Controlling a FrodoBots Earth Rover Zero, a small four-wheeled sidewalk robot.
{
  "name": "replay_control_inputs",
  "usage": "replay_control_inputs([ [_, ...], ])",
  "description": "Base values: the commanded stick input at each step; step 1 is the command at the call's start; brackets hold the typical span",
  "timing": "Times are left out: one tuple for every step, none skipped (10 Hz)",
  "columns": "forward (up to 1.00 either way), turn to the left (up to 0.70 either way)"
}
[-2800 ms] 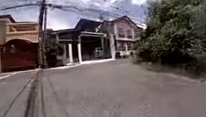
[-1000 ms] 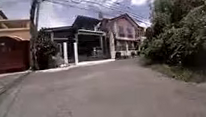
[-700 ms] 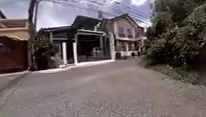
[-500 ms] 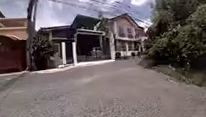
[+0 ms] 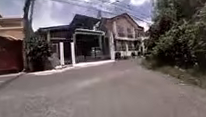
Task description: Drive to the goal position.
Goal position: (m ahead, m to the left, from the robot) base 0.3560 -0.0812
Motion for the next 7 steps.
replay_control_inputs([
  [0.70, 0.00],
  [0.70, 0.00],
  [0.70, 0.00],
  [0.70, 0.00],
  [0.70, 0.00],
  [0.70, 0.00],
  [0.70, 0.00],
])
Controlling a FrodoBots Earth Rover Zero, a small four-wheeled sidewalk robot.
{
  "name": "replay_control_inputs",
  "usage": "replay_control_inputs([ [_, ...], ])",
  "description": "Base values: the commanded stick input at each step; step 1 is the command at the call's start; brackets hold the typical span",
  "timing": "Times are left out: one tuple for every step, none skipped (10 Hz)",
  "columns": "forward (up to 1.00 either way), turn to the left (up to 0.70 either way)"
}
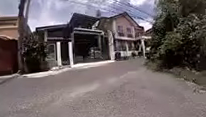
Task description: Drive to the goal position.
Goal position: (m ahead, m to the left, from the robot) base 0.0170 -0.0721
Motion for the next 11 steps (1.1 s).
replay_control_inputs([
  [0.70, 0.00],
  [0.70, 0.00],
  [0.70, 0.00],
  [0.70, 0.00],
  [0.70, 0.00],
  [0.70, 0.00],
  [0.70, 0.00],
  [0.70, 0.00],
  [0.70, 0.00],
  [0.70, -0.08],
  [0.70, -0.27],
])
